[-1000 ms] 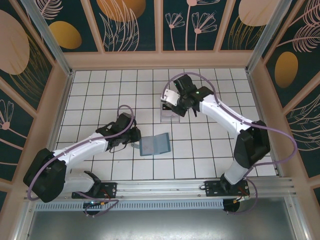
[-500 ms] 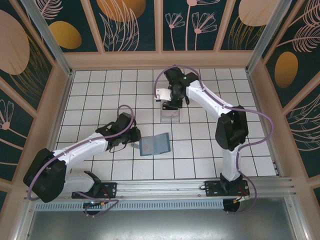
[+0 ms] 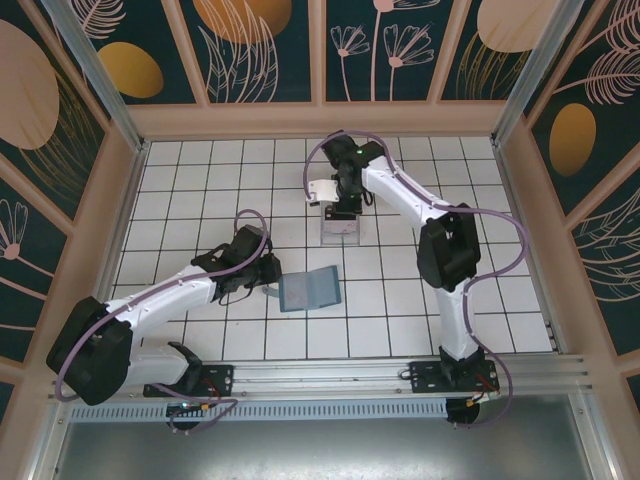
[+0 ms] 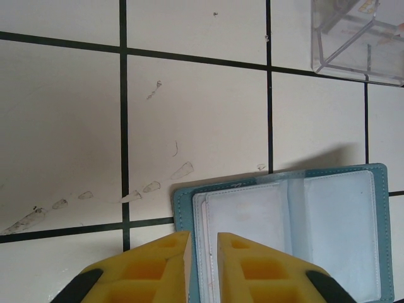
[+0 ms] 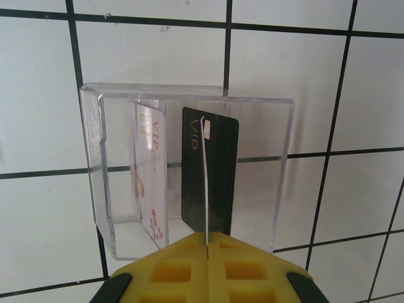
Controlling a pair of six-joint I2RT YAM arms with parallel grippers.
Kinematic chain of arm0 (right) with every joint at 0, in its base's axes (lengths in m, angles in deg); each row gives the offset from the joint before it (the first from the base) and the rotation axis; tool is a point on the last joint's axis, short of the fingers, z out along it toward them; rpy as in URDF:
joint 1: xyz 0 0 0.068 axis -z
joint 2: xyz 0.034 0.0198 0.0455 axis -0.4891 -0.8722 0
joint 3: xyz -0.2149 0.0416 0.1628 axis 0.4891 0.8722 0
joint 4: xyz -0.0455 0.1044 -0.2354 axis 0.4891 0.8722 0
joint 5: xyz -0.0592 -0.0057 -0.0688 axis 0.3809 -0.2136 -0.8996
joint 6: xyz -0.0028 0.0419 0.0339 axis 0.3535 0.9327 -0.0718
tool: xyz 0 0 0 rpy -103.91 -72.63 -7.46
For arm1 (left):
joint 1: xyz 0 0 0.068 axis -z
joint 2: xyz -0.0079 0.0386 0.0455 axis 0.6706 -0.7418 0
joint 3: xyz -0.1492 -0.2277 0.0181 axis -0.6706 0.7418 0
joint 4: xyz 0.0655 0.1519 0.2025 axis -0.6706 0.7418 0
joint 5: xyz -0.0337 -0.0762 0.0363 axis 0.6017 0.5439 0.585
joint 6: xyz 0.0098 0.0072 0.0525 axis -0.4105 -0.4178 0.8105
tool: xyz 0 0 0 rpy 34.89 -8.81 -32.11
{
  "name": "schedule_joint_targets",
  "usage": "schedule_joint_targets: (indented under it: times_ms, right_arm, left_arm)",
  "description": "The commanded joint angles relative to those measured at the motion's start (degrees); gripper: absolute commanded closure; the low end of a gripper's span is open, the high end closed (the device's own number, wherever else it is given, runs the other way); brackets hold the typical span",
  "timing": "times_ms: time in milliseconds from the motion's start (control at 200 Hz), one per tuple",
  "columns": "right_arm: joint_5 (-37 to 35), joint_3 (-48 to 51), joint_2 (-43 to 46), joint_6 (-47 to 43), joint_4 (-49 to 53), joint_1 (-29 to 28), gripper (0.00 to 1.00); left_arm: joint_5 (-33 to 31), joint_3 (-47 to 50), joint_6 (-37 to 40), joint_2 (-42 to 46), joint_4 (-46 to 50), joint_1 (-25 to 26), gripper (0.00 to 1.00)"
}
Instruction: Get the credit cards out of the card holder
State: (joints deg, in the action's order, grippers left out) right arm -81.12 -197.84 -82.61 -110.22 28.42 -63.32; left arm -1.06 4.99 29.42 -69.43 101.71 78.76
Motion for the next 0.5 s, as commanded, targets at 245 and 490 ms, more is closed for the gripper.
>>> schedule_joint_targets:
  times_ms: [245, 490]
  right_arm:
    - [0.98, -3.52, -4.95, -0.72, 3.90, 0.25, 1.00]
    - [0.13, -5.17, -7.19, 0.07, 3.54, 0.12, 1.00]
  left_arm:
    - [-0.64, -1.31, -0.15, 1.03, 1.96, -0.52, 0.79]
    - [-0.26, -1.42, -0.13, 0.94, 2.07, -0.52, 0.79]
